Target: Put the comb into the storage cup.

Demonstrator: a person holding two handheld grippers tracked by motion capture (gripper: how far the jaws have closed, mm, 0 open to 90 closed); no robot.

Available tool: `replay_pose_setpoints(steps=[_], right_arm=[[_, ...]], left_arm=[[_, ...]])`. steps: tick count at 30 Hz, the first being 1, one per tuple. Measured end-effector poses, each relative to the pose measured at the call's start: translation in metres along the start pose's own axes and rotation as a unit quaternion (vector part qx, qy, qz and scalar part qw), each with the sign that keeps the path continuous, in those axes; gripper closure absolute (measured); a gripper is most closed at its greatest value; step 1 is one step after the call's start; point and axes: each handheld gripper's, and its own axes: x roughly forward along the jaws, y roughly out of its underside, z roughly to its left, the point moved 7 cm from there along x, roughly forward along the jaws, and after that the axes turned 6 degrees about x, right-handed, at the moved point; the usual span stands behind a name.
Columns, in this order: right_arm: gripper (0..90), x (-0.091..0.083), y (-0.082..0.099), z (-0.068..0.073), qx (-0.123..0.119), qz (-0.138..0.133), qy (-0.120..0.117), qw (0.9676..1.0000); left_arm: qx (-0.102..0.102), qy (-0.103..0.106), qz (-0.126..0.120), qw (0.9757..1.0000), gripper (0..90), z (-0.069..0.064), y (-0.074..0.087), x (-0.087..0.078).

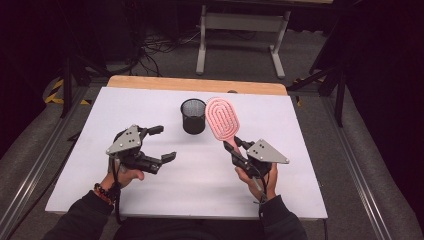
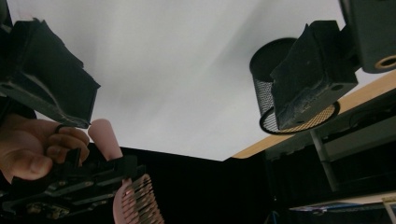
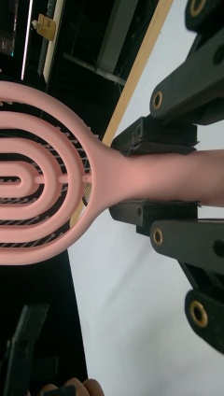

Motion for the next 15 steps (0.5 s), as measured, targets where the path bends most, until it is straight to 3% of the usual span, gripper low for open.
replay_pose_setpoints(steps=[9,15], right_arm=[[69.6,0.012,0.009,0.02,-0.013,0.012,-0.022,0.9996],[69.5,0.019,0.014,0.032,-0.022,0.017,-0.037,0.9989]], left_arm=[[-0.006,0.021,-0.026,0.9994,12.0,-0.011,-0.016,0.014],[-0.029,0.039,-0.04,0.998,12.9,-0.017,-0.023,0.025]])
